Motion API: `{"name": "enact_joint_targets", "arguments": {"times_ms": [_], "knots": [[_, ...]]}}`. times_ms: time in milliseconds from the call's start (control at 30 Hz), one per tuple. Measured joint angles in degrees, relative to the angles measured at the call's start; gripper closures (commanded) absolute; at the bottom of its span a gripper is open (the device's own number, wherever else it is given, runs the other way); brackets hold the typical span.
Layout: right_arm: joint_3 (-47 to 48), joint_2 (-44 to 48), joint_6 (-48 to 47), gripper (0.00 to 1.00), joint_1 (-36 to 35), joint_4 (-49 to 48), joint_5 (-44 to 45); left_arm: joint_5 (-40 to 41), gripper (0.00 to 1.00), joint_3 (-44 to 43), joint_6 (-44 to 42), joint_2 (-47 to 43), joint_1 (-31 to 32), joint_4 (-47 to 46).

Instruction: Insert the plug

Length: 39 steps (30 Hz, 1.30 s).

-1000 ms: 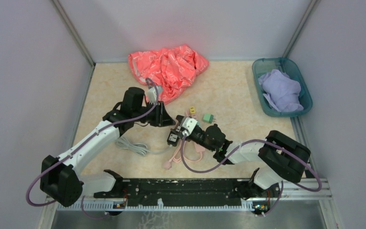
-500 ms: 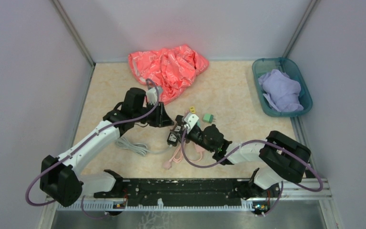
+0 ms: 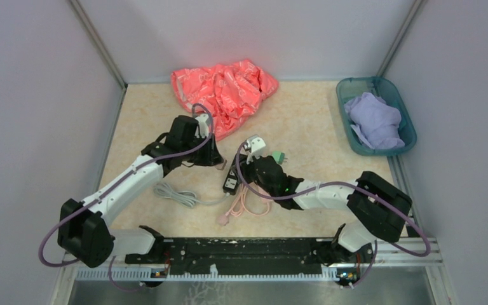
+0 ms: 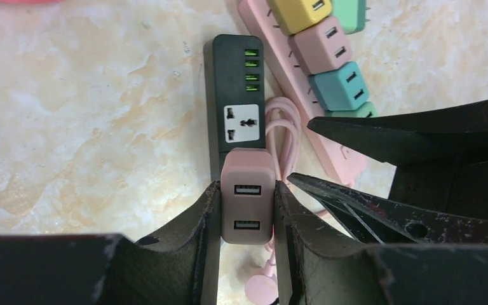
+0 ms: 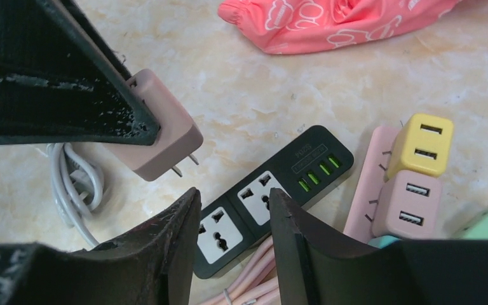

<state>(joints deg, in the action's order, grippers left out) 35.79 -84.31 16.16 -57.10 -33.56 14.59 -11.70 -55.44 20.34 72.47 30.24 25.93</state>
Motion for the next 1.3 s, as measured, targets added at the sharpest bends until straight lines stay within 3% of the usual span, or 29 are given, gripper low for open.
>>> {"name": "enact_joint_targets", "arguments": {"times_ms": [267,633,1300], "knots": [[4.74,-4.2,6.49,0.69,0.42,9.38,3.56,3.61,1.0,-0.04,0.63,2.03,1.11,-0.17],[7.15,-8.57,14.23,0.72,2.4,16.46,3.82,5.62,1.0,-0.04,1.92,5.01,2.64,-1.73],[12.35,-14.34,21.14,0.81,2.91,19.28,3.23,7.58,1.0,-0.02,3.19,9.25,4.11,-4.37]]}}
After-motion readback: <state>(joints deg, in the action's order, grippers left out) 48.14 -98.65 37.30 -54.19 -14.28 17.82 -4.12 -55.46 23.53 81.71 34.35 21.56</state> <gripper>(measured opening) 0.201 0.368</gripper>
